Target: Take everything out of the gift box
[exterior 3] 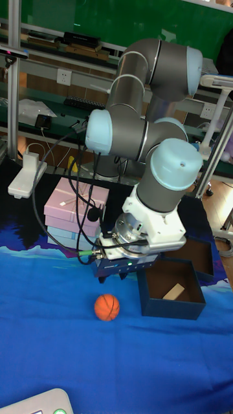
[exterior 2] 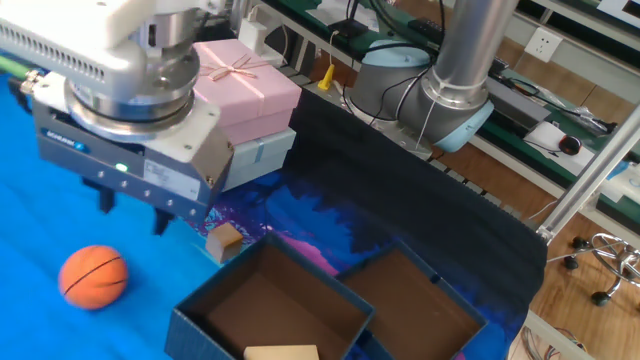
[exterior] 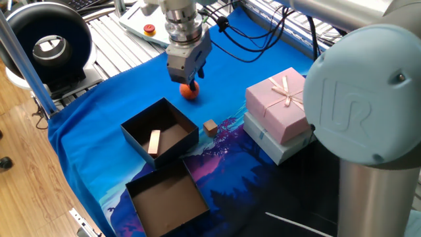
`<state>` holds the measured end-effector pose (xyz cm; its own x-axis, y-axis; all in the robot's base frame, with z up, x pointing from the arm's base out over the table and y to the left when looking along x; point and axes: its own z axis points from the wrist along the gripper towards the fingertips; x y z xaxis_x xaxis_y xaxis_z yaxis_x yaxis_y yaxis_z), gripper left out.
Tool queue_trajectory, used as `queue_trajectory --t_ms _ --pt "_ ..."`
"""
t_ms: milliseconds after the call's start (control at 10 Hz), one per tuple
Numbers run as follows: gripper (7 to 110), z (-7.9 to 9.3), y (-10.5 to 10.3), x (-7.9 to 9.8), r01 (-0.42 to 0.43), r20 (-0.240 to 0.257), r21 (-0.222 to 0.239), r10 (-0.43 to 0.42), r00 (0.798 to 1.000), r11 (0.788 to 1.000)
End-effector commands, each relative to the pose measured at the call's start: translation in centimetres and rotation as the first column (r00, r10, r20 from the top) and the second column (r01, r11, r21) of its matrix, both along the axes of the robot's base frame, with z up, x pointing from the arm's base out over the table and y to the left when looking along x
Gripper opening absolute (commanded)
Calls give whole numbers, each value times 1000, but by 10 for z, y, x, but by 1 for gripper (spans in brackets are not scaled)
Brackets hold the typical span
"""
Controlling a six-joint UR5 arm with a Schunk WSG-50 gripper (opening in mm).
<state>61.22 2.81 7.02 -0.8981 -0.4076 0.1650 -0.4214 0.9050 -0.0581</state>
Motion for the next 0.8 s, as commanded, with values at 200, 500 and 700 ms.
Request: queue_trajectory --t_ms 200,500,700 --pt "66 30 49 -16 89 -35 62 -87 996 994" --pt "66 54 76 -48 217 -76 50 -213 974 975" --pt "44 38 136 -53 253 -73 137 -245 967 958"
